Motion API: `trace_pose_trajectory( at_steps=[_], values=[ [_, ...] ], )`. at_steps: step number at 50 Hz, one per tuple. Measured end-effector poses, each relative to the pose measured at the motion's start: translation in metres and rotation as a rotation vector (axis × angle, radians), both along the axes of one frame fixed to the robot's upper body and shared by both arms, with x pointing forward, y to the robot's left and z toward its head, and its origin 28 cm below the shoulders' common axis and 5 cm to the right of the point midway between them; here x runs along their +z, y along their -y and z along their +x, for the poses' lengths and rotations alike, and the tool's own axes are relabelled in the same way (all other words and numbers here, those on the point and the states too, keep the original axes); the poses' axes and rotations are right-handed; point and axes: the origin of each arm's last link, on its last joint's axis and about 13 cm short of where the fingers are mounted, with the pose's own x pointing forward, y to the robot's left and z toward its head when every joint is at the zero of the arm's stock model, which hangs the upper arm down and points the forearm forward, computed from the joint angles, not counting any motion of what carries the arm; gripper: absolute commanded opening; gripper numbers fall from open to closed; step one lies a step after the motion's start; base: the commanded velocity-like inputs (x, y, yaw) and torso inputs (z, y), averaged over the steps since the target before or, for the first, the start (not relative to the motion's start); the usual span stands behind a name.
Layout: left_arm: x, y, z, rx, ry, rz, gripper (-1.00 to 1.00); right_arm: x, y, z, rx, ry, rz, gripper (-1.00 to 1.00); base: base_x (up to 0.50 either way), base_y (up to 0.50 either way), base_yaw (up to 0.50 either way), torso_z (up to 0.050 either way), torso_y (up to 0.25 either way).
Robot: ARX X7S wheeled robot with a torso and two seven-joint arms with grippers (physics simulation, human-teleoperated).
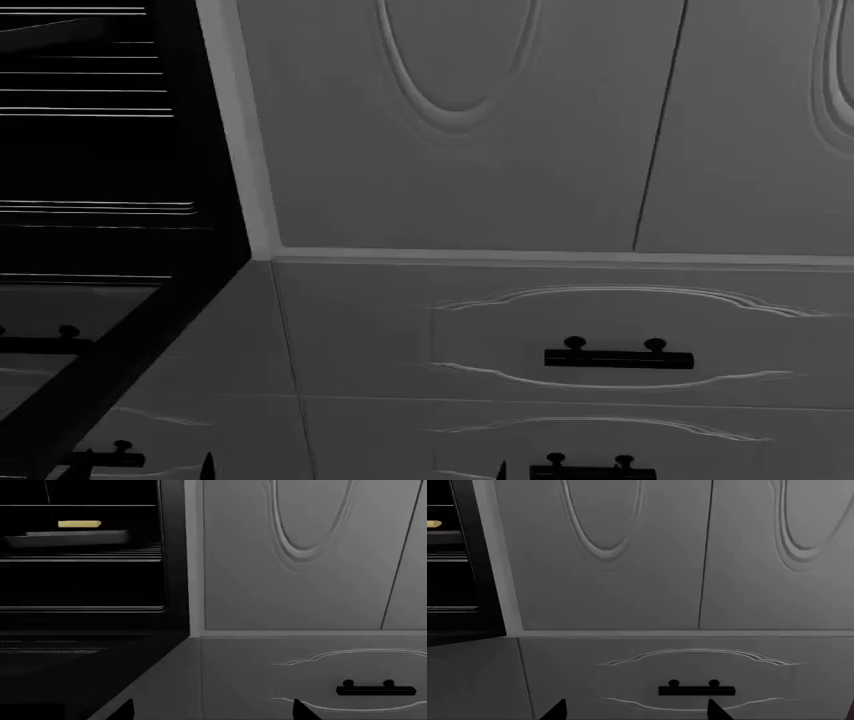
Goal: Close the oven door
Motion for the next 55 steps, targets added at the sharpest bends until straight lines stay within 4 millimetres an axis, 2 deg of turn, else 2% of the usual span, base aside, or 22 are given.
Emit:
trace_pose_trajectory(
  at_steps=[16, 55],
  values=[
    [-0.0011, -0.0002, 0.0012, 0.008, 0.001, 0.003, 1.00, -0.0012, -0.0003, 0.0015, 0.008, -0.010, 0.010, 1.00, 0.00, 0.00, 0.00, -0.002, 0.000],
    [-0.0019, 0.0000, 0.0023, 0.015, -0.010, 0.007, 1.00, -0.0024, 0.0002, 0.0032, 0.004, -0.028, 0.023, 1.00, 0.00, 0.00, 0.00, -0.050, 0.000]
  ],
)
